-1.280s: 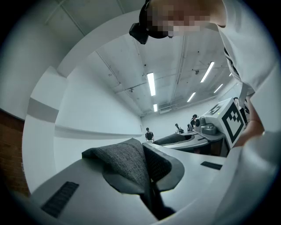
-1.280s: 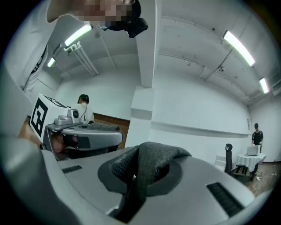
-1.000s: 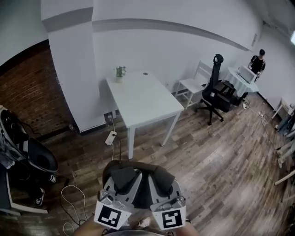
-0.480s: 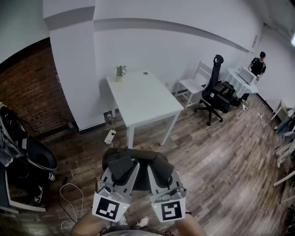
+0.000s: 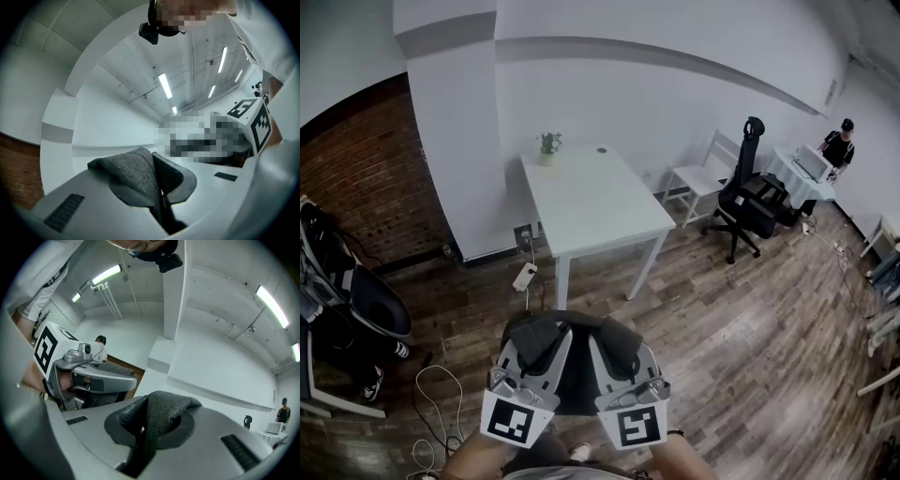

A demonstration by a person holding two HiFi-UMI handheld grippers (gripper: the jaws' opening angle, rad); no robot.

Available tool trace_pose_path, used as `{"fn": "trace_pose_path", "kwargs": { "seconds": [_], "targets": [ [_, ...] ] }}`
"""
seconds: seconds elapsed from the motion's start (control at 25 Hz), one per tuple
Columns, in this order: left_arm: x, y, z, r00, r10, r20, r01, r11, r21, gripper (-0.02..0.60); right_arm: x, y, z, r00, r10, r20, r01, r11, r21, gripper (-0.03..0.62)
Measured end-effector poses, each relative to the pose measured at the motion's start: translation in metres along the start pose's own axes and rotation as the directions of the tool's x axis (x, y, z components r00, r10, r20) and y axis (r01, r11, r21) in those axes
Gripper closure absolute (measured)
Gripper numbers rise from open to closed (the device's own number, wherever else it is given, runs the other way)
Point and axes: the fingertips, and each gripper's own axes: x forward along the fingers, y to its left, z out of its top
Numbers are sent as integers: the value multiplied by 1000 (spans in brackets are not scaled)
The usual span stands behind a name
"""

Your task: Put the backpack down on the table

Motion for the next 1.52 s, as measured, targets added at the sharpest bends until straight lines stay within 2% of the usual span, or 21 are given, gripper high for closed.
{"fn": "trace_pose_path", "kwargs": {
  "seconds": [0.28,0.52,0.84,1.0,1.2,1.32,1.44,1.52],
  "targets": [
    [22,-9,-11,1000,12,-2,-12,1000,-15,554,3,-18,-20,1000,12,0,-12,1000,-4,536],
    [60,12,-32,1000,-11,19,12,999,-38,554,39,-43,-39,1000,-8,-16,8,1000,-15,536],
    [148,76,-80,999,-49,14,50,995,-85,554,137,-100,-77,998,-35,-46,36,999,3,536],
    [198,115,-98,996,-91,8,91,992,-89,554,193,-136,-89,997,-58,-59,59,998,17,536],
    [251,162,-116,992,-126,21,128,988,-86,554,258,-180,-85,987,-156,45,147,976,158,536],
    [277,189,-122,990,-139,29,141,987,-79,554,289,-196,-91,990,-138,9,137,985,107,536],
    [304,219,-123,988,-143,49,147,986,-74,554,324,-218,-85,987,-161,28,157,981,113,536],
    [320,237,-123,988,-145,57,149,987,-62,554,344,-231,-84,988,-153,20,151,985,82,536]
  ]
}}
